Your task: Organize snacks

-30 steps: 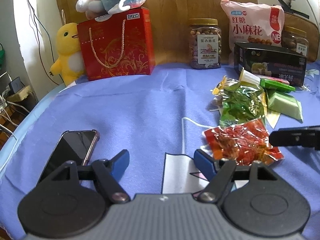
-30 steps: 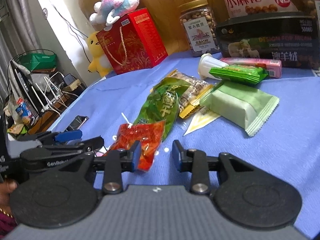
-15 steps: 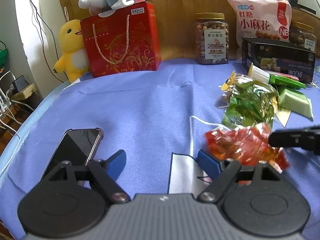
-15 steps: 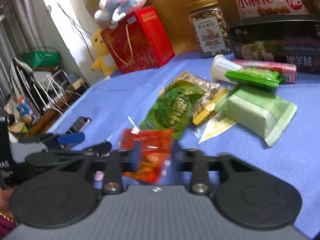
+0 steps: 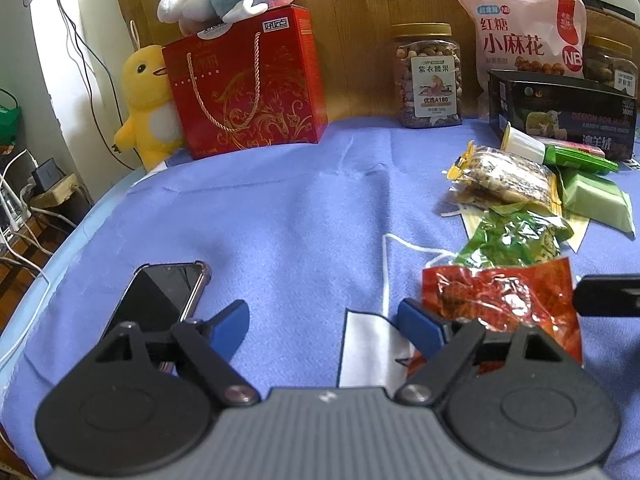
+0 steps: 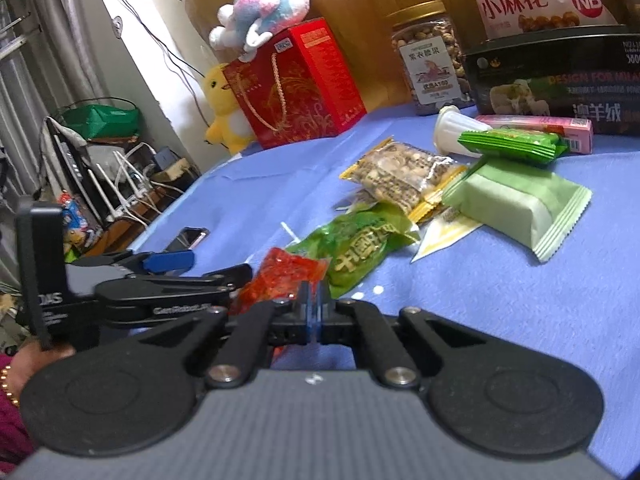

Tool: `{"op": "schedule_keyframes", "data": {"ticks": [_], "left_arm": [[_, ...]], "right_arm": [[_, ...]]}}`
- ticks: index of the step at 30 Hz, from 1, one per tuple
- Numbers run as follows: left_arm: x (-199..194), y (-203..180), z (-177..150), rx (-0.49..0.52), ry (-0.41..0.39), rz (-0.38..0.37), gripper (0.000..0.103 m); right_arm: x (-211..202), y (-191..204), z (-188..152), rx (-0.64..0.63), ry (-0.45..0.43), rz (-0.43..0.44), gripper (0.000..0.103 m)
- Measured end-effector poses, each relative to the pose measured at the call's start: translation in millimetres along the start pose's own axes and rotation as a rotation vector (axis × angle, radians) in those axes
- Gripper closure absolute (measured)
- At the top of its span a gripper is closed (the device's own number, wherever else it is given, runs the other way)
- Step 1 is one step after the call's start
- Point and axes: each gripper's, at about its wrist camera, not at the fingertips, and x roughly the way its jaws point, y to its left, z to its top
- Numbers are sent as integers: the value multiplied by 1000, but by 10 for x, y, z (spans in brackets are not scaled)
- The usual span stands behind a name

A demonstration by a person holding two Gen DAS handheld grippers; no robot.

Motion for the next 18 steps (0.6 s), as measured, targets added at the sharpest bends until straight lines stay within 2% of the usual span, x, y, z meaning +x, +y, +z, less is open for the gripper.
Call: {"op": "schedule_keyframes", "data": {"ticks": [3, 5, 7, 8, 9, 11, 13, 15, 18], "left_arm": [[-4, -14, -2, 5, -1, 3, 19], [-6, -20, -1, 7, -2, 4, 19], [-9, -22, -5, 9, -3, 5, 19], [-12, -23, -5, 10, -3, 5, 19], [-13, -23, -5, 9, -3, 4, 19], [-16, -25, -6, 9, -3, 4, 19], [-16, -29, -6, 10, -3, 3, 19], [-17, -31, -8, 9, -3, 3, 19], [-21, -31, -6, 6, -1, -4, 19]], "right_arm": [[-9, -7, 8, 32, 8, 72, 92], [9, -17, 8, 58, 16, 95, 92], [45, -12, 0, 67, 31, 101, 87], [55, -7, -5, 70, 36, 103, 77], [62, -6, -12, 74, 40, 100, 60], [82, -3, -26, 78, 48, 98, 55], [107, 2, -32, 73, 63, 82, 58], [118, -2, -35, 69, 75, 60, 90], [87, -43, -38, 80, 73, 45, 97]]}}
